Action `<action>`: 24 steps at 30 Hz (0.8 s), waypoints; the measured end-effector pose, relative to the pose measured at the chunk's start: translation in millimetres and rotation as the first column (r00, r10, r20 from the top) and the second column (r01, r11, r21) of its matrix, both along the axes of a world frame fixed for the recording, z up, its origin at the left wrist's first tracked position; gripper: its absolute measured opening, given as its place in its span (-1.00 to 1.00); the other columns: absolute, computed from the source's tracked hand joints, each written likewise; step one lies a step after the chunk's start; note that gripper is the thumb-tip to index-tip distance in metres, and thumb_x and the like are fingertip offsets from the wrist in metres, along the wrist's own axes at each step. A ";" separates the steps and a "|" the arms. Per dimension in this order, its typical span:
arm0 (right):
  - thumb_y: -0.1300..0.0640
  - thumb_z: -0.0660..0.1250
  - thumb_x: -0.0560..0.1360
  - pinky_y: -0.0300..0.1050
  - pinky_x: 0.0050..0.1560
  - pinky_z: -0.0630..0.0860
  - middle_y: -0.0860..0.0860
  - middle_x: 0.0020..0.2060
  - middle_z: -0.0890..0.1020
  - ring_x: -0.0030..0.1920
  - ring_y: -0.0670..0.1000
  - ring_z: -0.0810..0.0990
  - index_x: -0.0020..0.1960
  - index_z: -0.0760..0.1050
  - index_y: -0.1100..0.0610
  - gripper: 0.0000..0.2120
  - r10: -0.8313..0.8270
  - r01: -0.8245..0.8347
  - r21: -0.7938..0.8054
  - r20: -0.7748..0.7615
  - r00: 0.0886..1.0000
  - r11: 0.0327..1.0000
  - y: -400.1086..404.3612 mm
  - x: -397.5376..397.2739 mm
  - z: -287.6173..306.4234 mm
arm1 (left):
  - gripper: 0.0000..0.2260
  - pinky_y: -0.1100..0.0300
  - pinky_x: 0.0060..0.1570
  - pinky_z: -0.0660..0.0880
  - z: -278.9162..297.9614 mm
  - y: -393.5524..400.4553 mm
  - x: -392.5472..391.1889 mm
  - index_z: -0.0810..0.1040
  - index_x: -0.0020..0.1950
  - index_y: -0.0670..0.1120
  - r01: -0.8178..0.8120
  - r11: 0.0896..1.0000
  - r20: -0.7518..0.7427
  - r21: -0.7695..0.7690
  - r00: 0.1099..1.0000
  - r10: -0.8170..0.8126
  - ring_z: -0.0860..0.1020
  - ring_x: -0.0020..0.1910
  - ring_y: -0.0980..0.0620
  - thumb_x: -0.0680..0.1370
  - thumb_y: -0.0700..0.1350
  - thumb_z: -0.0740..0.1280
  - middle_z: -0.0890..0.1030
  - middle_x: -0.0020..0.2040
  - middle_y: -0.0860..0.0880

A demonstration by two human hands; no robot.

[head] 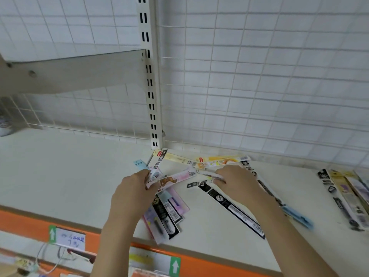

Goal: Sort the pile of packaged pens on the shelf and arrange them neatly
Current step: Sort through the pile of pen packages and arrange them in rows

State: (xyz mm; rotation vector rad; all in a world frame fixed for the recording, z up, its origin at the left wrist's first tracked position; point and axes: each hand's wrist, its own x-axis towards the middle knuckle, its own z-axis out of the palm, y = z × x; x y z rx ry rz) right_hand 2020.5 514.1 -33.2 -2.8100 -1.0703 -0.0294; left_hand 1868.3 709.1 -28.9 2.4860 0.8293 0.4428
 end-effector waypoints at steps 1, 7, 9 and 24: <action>-0.04 0.13 0.60 -0.12 -0.18 0.33 -0.04 -0.16 0.40 -0.09 0.04 0.46 0.07 0.53 0.05 -0.74 0.002 -0.002 0.008 0.010 1.000 1.000 -1.3 -2.7 1.5 | -0.78 0.17 -0.33 0.30 0.2 -2.9 3.1 0.33 -0.25 -0.02 0.023 1.000 -0.022 -0.011 0.999 -0.023 0.42 -0.24 -0.07 0.52 -0.01 0.30 0.47 -0.28 -0.05; -0.08 0.15 0.59 -0.15 -0.23 0.32 -0.11 -0.11 0.29 -0.14 0.02 0.47 0.12 0.54 -0.01 -0.74 -0.106 0.091 0.179 0.075 0.992 0.980 -19.5 -14.6 16.4 | -0.85 0.20 -0.26 0.38 -2.5 -19.9 18.0 0.40 -0.16 -0.03 0.067 0.997 -0.178 -0.025 0.982 -0.070 0.49 -0.19 -0.03 0.53 0.02 0.25 0.50 -0.21 0.00; -0.05 0.16 0.58 -0.15 -0.23 0.35 -0.13 -0.12 0.32 -0.19 -0.01 0.44 0.07 0.53 0.02 -0.77 -0.143 0.122 0.256 0.066 0.988 0.959 -26.4 -15.3 19.6 | -0.87 0.18 -0.25 0.41 -4.2 -23.6 19.9 0.41 -0.11 -0.03 0.067 0.998 -0.217 0.019 0.974 -0.061 0.50 -0.17 -0.04 0.54 0.01 0.23 0.53 -0.15 -0.03; 0.06 0.15 0.57 -0.01 -0.19 0.49 -0.02 -0.25 0.62 -0.18 0.07 0.53 0.08 0.45 0.00 -0.86 -0.229 0.237 0.362 -0.065 0.971 0.902 -44.8 -13.8 12.5 | -0.81 0.20 -0.32 0.35 14.2 -30.4 14.9 0.52 -0.18 -0.18 0.053 0.998 0.052 0.033 0.997 -0.055 0.42 -0.35 -0.01 0.54 -0.19 0.16 0.54 -0.29 -0.08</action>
